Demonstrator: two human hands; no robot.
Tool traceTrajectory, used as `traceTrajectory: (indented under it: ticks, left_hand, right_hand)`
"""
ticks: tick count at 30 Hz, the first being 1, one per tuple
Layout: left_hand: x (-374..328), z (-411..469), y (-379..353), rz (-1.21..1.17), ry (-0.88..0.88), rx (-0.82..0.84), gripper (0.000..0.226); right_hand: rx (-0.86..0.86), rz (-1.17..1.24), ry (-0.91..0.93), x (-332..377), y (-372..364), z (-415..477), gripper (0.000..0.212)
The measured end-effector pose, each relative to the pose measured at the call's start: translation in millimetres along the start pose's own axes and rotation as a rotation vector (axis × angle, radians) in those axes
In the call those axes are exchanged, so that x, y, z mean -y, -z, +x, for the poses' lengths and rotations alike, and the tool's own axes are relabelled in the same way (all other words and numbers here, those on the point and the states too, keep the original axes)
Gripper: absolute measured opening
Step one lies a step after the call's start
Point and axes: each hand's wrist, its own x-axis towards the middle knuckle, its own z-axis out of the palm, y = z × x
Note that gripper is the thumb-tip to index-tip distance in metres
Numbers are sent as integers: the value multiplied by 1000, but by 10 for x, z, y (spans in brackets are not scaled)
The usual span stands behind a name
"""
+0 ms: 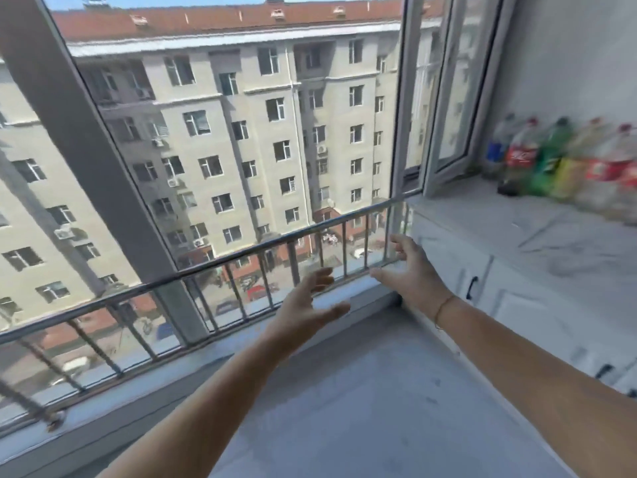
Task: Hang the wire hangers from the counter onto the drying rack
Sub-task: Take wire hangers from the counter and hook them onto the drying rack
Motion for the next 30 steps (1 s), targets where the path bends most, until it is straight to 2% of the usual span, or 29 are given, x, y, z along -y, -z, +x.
traceTrajectory:
  ticks: [10,20,30]
  left_hand:
    - [-272,1311,-1509,43,-124,265,58]
    - [-431,2822,-2790,6,-154,507,59]
    - [-596,3754,-4285,51,-169,706,49]
  right_hand:
    - [-268,-17,-247,-1202,1310,120,66]
    - [-554,6,-508,-2249,2384,510,37]
    - [-763,46,-705,-3226,3309,499,34]
